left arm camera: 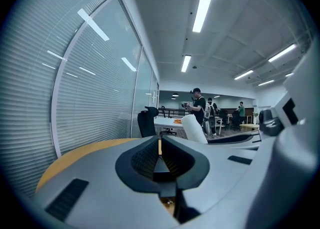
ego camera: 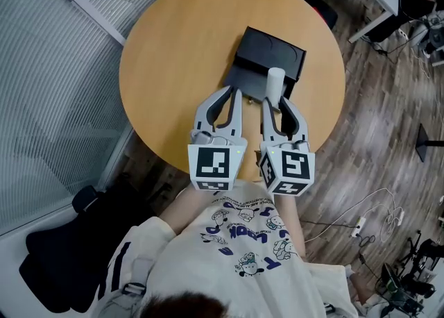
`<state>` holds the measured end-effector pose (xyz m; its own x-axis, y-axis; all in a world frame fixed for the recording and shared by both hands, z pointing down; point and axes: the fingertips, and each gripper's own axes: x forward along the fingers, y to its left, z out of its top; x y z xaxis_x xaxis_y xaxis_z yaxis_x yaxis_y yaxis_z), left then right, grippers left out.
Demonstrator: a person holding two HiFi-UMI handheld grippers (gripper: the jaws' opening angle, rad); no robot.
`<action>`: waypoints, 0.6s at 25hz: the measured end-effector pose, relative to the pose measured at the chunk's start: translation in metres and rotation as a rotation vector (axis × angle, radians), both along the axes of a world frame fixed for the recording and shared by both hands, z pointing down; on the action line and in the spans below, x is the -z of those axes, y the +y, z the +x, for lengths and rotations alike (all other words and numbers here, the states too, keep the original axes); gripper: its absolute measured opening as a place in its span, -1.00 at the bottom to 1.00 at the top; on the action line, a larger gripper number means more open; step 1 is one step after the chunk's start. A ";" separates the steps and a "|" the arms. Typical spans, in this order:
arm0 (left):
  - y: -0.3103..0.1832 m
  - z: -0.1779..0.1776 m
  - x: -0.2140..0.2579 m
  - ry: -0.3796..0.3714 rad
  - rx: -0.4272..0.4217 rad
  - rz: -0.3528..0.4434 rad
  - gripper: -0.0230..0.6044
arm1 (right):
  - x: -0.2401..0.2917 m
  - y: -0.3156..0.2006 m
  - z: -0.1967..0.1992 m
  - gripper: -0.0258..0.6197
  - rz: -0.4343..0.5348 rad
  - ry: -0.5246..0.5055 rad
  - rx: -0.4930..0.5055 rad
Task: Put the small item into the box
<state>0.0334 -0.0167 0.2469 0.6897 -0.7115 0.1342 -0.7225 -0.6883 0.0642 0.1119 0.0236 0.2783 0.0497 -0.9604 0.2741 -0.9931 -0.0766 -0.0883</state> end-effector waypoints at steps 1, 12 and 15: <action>0.000 0.001 0.000 0.001 -0.002 -0.001 -0.83 | 0.001 0.000 0.001 -0.51 0.001 0.000 0.000; 0.002 0.003 0.002 0.001 -0.002 -0.004 -0.83 | 0.008 0.001 0.004 -0.51 0.026 0.001 -0.007; 0.002 0.004 0.002 0.001 -0.001 -0.001 -0.83 | 0.007 0.000 0.004 -0.51 0.025 0.000 -0.003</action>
